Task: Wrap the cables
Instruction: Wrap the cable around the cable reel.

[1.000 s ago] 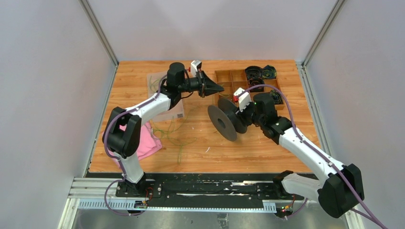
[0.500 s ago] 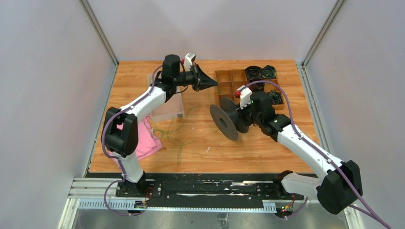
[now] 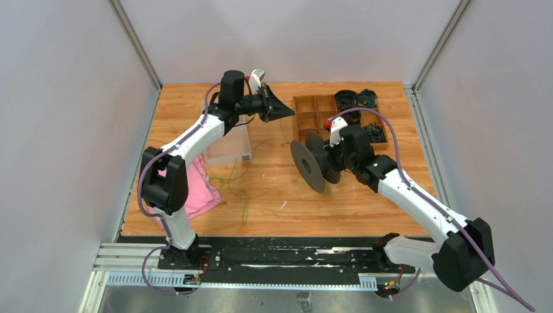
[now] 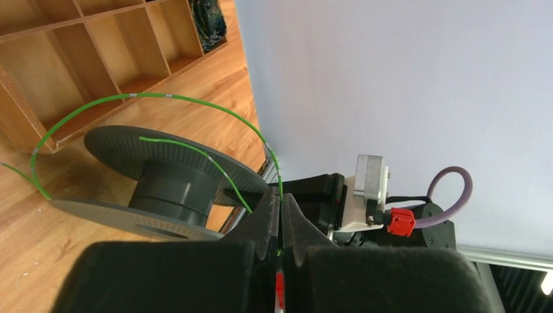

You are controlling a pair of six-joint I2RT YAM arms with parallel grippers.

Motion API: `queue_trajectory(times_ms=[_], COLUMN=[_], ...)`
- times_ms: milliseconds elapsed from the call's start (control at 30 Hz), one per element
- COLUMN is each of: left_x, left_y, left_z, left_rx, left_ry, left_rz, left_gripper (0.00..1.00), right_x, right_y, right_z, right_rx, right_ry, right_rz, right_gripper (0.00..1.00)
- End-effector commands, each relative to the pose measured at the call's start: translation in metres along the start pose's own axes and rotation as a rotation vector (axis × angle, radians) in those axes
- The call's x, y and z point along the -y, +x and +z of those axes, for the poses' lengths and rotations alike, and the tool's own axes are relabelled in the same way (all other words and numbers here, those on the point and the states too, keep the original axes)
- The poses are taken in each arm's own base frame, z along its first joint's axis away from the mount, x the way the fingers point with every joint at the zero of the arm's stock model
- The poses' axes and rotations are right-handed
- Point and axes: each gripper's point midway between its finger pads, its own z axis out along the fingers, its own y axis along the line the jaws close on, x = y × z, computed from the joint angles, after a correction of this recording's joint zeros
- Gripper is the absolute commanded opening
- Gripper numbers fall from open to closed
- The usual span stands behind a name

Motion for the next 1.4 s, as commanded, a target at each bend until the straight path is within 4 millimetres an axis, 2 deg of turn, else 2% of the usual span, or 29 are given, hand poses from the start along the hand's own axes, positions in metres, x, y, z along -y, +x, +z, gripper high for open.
queue_trajectory(times_ms=[0,233,400,533,800,933,1267,1367], left_x=[0.033,0.052,0.048,0.046,0.044,0.045,0.043,0.044], left_y=[0.004,0.038,0.045,0.046,0.048,0.049,0.053,0.054], left_z=[-0.006,0.011,0.016,0.018,0.019,0.018,0.015,0.014], left_rx=[-0.001,-0.095,-0.118,-0.128,-0.133,-0.141,-0.148,-0.149], left_ry=[0.078,0.14,0.131,0.141,0.141,0.143,0.14,0.142], left_rz=[0.027,-0.038,-0.079,-0.121,-0.145,-0.147,-0.154,-0.151], left_gripper=[0.0,0.0,0.0,0.0,0.0,0.0,0.0,0.0], right_x=[-0.001,-0.003,0.003,0.003,-0.016,-0.022,-0.033,-0.037], right_y=[-0.016,-0.028,-0.035,-0.043,-0.079,-0.099,-0.121,-0.124], right_z=[0.003,0.0,-0.007,-0.014,-0.034,-0.038,-0.03,-0.026], right_rx=[0.032,0.08,0.127,0.18,0.284,0.309,0.328,0.325], right_ry=[0.023,-0.007,-0.014,-0.041,-0.165,-0.205,-0.267,-0.296], right_rz=[0.02,-0.05,-0.115,-0.171,-0.338,-0.358,-0.405,-0.408], right_gripper=[0.09,0.34,0.55,0.62,0.65,0.63,0.55,0.49])
